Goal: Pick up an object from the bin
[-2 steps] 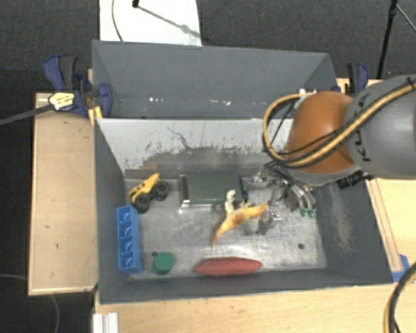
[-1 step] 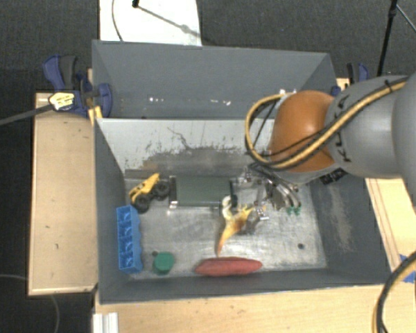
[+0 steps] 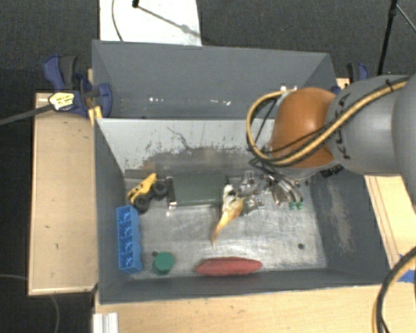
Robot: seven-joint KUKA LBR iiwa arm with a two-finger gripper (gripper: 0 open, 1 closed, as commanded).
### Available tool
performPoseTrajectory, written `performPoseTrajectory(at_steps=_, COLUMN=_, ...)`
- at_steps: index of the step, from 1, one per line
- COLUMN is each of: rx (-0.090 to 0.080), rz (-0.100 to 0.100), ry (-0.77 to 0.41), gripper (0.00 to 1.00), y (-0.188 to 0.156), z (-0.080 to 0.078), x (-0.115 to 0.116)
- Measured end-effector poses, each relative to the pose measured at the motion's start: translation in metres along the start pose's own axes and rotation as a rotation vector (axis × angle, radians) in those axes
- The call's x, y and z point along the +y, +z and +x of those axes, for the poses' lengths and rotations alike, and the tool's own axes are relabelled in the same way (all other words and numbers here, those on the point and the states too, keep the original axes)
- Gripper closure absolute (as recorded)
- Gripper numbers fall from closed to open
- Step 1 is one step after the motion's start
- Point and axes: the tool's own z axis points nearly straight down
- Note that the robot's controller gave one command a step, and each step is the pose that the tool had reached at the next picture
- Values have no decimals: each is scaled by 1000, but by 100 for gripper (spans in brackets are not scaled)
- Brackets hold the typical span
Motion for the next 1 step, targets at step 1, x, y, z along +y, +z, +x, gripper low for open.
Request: performPoseTrajectory(at_steps=1, rx=0, rz=0, ry=0, gripper=100, y=0, z=0, x=0)
